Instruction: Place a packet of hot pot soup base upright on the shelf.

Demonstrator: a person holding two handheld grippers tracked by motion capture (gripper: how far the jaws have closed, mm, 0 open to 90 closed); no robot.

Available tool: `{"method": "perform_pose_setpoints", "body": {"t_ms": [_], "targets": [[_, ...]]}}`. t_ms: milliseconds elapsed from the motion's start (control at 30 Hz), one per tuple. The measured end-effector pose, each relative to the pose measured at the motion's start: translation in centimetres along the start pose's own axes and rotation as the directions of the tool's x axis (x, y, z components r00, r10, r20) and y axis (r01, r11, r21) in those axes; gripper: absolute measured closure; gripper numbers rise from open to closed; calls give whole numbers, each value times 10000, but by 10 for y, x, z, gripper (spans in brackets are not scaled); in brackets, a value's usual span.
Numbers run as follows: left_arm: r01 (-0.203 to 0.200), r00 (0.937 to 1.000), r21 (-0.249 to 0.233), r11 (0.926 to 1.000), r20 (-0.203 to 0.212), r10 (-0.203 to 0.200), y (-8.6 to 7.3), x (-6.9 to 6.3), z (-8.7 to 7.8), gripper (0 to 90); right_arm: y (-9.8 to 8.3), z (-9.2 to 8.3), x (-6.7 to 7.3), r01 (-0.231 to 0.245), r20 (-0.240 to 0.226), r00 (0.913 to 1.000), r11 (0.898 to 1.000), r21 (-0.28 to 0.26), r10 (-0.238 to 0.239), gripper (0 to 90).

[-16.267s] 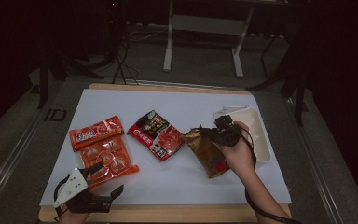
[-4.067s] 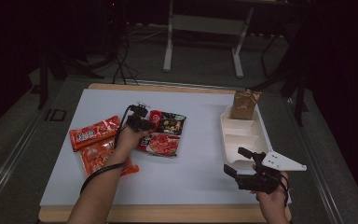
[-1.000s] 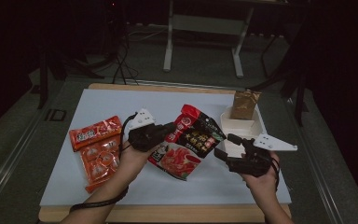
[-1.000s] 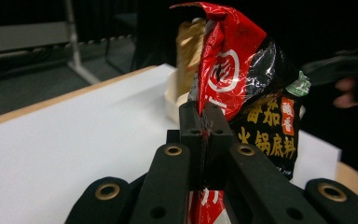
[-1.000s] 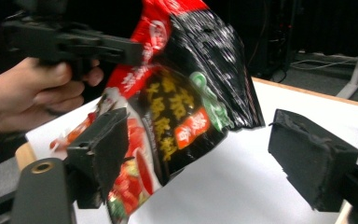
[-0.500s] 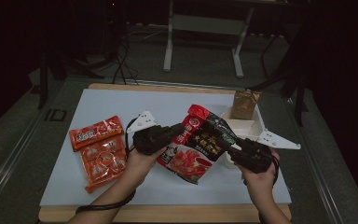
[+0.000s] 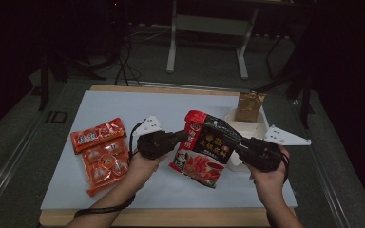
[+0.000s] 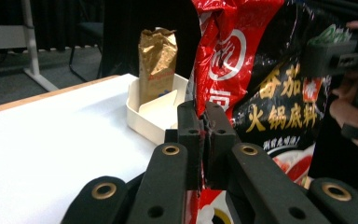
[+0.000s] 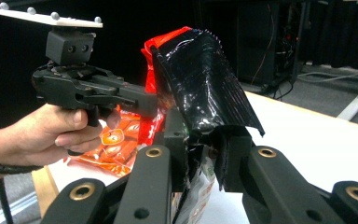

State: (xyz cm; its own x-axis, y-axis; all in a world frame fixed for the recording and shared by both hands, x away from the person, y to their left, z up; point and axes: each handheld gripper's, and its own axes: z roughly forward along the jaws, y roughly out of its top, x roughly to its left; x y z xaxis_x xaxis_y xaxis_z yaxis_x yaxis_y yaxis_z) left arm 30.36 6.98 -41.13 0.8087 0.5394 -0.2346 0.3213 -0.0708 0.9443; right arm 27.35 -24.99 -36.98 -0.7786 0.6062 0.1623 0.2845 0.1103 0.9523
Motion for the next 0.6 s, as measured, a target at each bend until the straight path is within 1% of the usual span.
{"method": "perform_pose_setpoints", "body": {"t_ms": [133,233,267,300,333,400,433,500,533,567,600], "targets": [[-65,9999,97,9999,122,63,2,1,0,866,7,0,0,227,-17,9997,9997,-1,-227,774],[-147,9997,120,9998,171,145,4,1,-1,834,13,-1,-1,330,-80,9994,9995,19,-330,775],[-162,9998,130,9998,150,160,4,1,-1,798,15,-1,-2,363,-141,9992,9993,45,-362,776],[-197,9998,107,9997,105,196,4,1,-2,784,16,-1,-2,392,-116,9992,9992,7,-392,776],[-152,9998,160,9998,90,151,5,1,-3,717,18,-1,-3,447,-94,9990,9990,-4,-447,776],[-153,9999,198,9997,28,153,4,2,-5,683,21,-2,-3,531,-39,9986,9986,-85,-532,776],[-79,10000,195,9998,10,79,4,2,-6,618,23,-3,-4,596,3,9982,9982,-106,-596,776],[-5,10000,257,9997,21,4,3,3,-8,559,28,-5,-6,652,84,9978,9977,-202,-650,775],[-5,10000,257,9997,21,4,3,3,-8,514,28,-5,-6,652,84,9978,9977,-202,-650,775],[17,10000,239,9997,66,-19,1,3,-11,514,30,-6,-7,709,130,9974,9973,-204,-706,775],[5,10000,306,9995,-9,-5,0,4,-13,448,35,-8,-11,720,150,9973,9971,-239,-717,774]]}}
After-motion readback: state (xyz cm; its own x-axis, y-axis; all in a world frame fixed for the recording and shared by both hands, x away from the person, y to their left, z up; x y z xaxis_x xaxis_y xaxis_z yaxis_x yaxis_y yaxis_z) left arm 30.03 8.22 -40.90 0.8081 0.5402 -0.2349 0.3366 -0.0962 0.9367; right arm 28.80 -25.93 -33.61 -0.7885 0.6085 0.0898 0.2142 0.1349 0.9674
